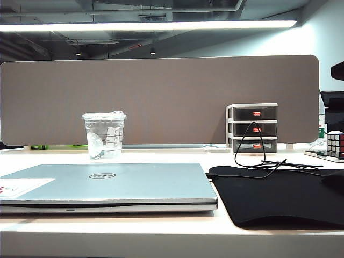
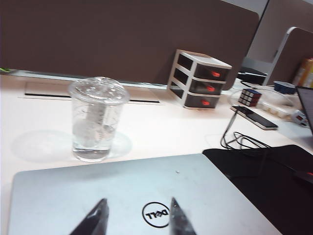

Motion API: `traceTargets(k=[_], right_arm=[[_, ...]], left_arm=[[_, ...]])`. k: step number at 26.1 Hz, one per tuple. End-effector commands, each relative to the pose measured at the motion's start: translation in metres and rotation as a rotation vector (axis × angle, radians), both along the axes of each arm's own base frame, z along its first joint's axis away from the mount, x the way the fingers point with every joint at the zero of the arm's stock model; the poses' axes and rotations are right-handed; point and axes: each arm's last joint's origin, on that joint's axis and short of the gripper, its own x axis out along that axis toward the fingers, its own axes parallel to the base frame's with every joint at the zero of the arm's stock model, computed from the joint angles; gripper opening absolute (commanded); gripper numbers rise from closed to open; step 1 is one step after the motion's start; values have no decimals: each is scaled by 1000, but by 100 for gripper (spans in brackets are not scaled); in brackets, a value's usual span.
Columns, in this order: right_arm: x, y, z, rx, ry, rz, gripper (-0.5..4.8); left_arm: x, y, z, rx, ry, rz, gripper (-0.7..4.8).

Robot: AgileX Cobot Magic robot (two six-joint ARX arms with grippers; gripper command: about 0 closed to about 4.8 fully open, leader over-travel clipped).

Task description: Pick up the coffee cup and place it over the laptop.

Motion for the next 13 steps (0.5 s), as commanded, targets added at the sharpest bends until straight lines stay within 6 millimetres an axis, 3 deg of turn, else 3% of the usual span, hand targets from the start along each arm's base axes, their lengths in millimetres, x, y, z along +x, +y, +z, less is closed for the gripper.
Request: traceTargets(k=[1,5,9,13], right_arm=[[0,0,-1,4,-3,3,-6],[0,0,-1,4,-3,3,-6],[0,0,-1,4,-2,3,-6],[0,0,-1,4,-2,3,-6]], left_arm=[[0,0,1,-14,-3,-13,156],[-2,1,9,-25,-19,14,157],[-2,2,32,-29,-38,36,156],[18,-1,53,26,-42,58,170]])
